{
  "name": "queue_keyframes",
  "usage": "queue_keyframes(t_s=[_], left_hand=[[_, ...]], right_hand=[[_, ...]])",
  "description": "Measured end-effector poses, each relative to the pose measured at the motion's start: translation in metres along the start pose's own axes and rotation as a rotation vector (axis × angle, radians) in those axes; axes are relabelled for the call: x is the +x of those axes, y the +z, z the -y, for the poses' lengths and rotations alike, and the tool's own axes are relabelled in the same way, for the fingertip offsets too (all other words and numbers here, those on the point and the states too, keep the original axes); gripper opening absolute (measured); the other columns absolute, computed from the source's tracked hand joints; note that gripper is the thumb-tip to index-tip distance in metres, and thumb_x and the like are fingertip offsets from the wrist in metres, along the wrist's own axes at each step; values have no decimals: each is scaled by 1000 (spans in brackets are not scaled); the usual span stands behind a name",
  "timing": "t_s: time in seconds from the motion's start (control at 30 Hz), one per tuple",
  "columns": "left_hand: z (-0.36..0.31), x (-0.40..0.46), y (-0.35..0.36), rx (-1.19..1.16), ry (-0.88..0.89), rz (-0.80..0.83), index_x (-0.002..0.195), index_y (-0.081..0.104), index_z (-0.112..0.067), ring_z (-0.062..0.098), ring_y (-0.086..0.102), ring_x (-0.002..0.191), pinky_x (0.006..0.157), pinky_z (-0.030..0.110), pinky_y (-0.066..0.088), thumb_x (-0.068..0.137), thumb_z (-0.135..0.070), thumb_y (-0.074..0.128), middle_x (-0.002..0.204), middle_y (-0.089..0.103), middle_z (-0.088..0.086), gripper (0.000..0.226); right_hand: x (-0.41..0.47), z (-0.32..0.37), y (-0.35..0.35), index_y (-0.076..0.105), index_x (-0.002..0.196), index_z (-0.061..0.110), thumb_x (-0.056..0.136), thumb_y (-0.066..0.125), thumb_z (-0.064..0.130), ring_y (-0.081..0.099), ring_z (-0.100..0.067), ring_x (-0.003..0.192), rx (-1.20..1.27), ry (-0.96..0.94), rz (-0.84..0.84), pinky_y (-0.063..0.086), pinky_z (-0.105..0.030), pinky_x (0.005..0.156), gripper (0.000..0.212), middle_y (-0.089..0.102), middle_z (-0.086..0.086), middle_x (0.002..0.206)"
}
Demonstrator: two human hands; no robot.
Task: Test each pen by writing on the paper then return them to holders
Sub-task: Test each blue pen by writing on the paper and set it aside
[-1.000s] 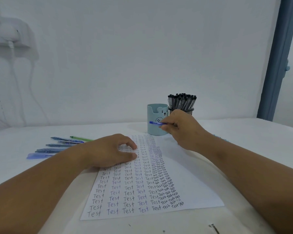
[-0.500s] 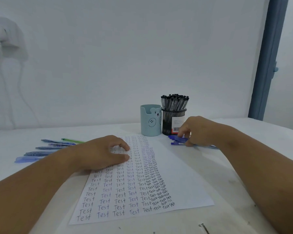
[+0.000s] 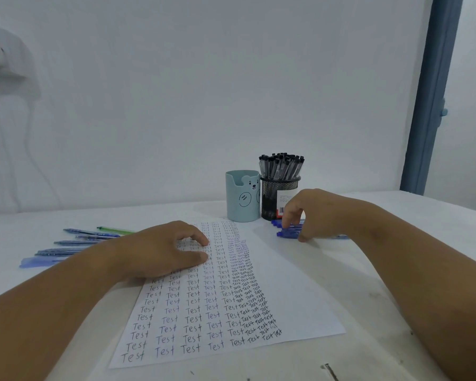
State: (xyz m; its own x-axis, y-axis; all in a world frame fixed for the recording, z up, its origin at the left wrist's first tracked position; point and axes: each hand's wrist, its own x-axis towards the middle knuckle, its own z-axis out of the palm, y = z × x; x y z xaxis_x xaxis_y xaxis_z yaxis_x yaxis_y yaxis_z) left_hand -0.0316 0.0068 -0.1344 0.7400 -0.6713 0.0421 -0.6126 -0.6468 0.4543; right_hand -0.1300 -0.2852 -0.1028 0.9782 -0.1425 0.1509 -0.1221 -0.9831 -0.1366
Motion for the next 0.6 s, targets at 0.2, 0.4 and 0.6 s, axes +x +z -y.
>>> queue_keyframes(t_s=[0.2, 0.4, 0.6], left_hand=[[2, 1, 0, -6, 2, 1, 116, 60, -48, -1, 40, 124, 107, 26, 31, 86, -58, 63, 123, 43, -35, 31], [3, 3, 1, -8, 8, -8, 114, 60, -49, -2, 40, 123, 105, 25, 31, 87, -59, 64, 117, 41, -40, 30], [3, 2, 1, 9, 15, -12, 115, 60, -48, -2, 40, 123, 103, 23, 30, 87, -58, 63, 121, 43, -36, 30]], right_hand=[[2, -2, 1, 69, 88, 33, 80, 75, 2, 61, -19, 107, 2, -5, 23, 52, -32, 90, 33, 65, 4, 112], [3, -3, 2, 65, 83, 38, 79, 68, 1, 62, -18, 104, 8, 7, 43, 55, -32, 88, 37, 62, 11, 101], [3, -2, 2, 67, 88, 31, 86, 67, 3, 59, -18, 100, -15, -15, 33, 50, -25, 79, 28, 55, 13, 93]])
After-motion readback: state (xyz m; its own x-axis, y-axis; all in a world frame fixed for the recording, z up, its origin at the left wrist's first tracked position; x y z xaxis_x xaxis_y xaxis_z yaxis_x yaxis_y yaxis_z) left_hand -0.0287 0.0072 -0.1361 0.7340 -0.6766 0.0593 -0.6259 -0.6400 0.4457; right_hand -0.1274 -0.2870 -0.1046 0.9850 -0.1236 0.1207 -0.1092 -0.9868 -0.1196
